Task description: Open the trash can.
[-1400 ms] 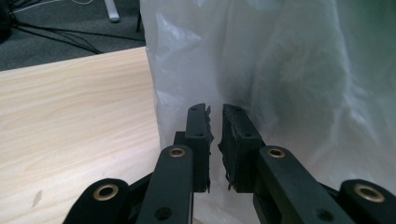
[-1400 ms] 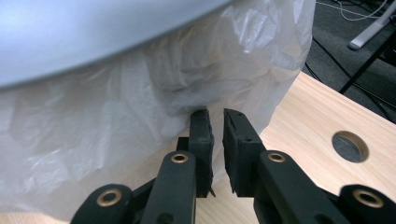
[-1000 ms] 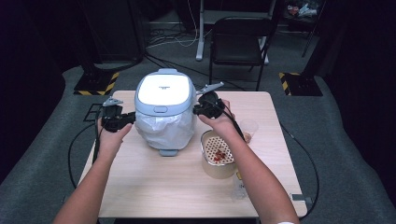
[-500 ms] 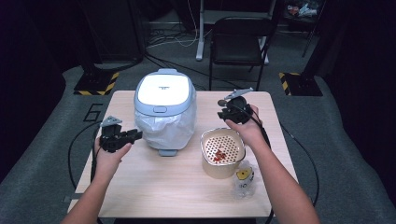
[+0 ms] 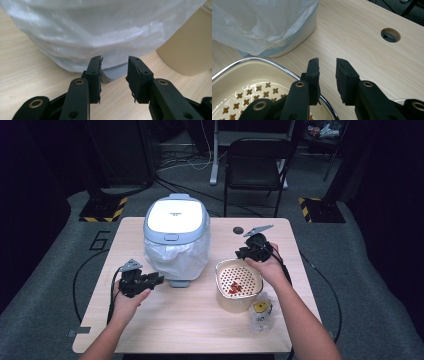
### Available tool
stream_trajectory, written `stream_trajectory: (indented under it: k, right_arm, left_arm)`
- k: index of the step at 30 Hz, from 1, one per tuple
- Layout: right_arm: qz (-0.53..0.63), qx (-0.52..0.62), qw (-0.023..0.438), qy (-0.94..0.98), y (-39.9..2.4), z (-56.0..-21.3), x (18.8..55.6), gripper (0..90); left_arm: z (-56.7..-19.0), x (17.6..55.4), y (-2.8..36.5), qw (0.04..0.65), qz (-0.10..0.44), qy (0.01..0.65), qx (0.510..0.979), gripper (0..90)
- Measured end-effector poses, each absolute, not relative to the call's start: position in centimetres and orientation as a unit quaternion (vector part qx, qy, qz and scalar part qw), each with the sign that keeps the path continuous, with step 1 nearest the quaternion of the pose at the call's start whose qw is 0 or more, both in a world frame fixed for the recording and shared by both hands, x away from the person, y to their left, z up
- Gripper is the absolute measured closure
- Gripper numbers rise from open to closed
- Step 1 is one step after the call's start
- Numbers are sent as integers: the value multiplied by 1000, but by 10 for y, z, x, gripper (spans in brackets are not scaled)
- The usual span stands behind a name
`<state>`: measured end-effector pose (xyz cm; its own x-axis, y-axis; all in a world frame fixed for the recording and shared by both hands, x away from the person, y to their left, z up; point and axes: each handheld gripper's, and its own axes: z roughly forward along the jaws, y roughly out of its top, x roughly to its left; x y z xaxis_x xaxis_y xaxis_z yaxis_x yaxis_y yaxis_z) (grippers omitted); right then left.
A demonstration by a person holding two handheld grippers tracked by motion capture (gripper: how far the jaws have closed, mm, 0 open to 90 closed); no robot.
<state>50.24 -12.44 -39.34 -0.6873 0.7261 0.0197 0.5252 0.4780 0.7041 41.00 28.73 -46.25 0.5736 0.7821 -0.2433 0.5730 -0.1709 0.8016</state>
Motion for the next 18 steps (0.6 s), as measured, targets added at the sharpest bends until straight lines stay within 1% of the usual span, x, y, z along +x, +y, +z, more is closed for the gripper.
stream_trajectory:
  k: [2,4,6,7,8,9,10,12,14,15,18]
  right_arm:
    - [348,366,147,851,-125,-393,498,726]
    - [350,373,145,847,-126,-394,494,721]
    - [354,378,157,841,-130,-392,489,656]
    - [361,380,164,836,-132,-391,485,627]
    - [368,384,174,829,-135,-388,480,619]
    - [373,383,185,824,-137,-385,476,612]
    - [380,386,204,815,-142,-380,466,597]
    - [399,387,222,801,-153,-374,451,575]
    - [411,390,236,789,-166,-371,435,558]
    - [419,398,238,781,-173,-371,427,550]
    - [436,410,241,764,-197,-379,400,523]
  left_arm:
    - [-467,410,286,461,109,445,760,646]
    - [-475,411,285,467,85,443,760,648]
    - [-480,413,281,468,73,442,762,661]
    - [-482,413,279,464,73,437,767,675]
    - [-484,412,277,464,77,435,768,696]
    - [-485,412,271,459,98,432,770,702]
    - [-485,412,269,456,104,426,774,699]
    - [-486,415,263,469,101,428,766,680]
    - [-489,419,260,467,91,429,768,676]
    - [-491,422,258,463,86,430,770,676]
    - [-497,427,253,453,102,438,770,684]
